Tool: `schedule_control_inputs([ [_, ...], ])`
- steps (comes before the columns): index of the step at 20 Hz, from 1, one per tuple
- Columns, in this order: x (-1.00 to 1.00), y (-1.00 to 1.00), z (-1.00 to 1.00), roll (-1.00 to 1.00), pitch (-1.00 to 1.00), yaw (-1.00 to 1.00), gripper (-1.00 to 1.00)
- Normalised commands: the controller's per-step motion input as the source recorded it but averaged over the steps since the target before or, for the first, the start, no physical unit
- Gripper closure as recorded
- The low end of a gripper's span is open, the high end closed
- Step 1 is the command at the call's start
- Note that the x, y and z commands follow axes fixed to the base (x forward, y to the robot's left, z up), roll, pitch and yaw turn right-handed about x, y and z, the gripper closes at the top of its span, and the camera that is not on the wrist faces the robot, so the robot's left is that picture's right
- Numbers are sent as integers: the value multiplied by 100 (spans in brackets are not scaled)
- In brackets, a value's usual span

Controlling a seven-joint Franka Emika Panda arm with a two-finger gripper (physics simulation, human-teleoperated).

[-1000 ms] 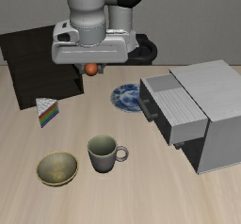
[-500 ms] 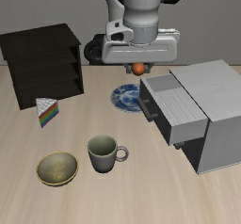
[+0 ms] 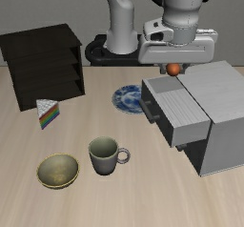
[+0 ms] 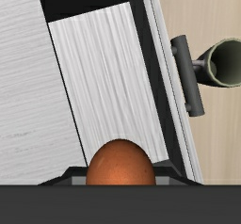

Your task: Pick up the egg and place it in the top layer of the cabinet

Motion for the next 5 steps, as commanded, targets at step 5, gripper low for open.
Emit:
schedule_control_inputs([
  [5, 0, 0, 0, 0, 0, 0, -100],
])
